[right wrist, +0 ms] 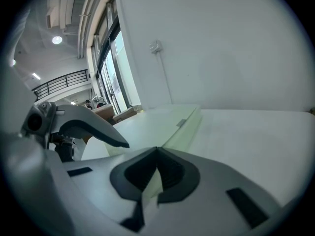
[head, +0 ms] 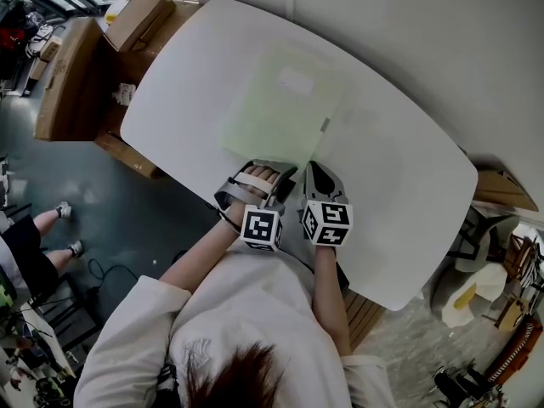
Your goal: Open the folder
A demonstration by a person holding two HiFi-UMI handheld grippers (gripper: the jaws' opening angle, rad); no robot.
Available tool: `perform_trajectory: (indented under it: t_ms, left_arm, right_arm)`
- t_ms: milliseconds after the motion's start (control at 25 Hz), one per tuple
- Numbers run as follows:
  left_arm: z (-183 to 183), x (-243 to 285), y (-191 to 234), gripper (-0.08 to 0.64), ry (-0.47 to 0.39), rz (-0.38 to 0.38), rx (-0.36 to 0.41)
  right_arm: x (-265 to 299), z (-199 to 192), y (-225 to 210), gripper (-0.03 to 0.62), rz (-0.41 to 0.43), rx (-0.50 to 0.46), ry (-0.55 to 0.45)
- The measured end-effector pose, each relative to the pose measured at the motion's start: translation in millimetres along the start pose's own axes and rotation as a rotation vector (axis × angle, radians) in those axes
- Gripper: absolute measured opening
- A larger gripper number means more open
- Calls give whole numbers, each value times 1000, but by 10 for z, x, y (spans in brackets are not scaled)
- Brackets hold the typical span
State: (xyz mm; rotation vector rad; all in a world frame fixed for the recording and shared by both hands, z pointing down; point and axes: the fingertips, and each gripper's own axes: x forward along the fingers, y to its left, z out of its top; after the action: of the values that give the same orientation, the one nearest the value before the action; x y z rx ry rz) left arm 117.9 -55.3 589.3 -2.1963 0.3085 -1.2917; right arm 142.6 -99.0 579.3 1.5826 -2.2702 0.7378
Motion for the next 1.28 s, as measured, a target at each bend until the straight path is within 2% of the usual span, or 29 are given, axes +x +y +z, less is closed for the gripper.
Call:
perform_trajectory:
  t_ms: [280,400,520,600,800,1000,1280]
  left_arm:
    - [74,-93,140,187,-21,49,-2]
    - [45,-79,82,187,-4,65,33]
    - [55,-103,113,187,5,114,87]
    - [68,-112,135,187,1,131,92]
    - [102,-72,143,187,-11,112,23]
    - [70,-40,138,186,-46,90,-106]
    - [134,-202,267,177,-95,163,-101]
  right_arm:
    - [-21,0,-31,6,-1,18,-10]
    - [-20,-8,-19,6,-12,22,-16]
    - [-20,-11,-19,6,-17,32,-22]
    - [-20,-14,-21,6,-21,36,-24]
    - [-33,-15,-35,6,-30,42,-29]
    - [-41,-19,-30,6,-33,40,-31]
    - [-45,-40,-30,6,-35,36,-30]
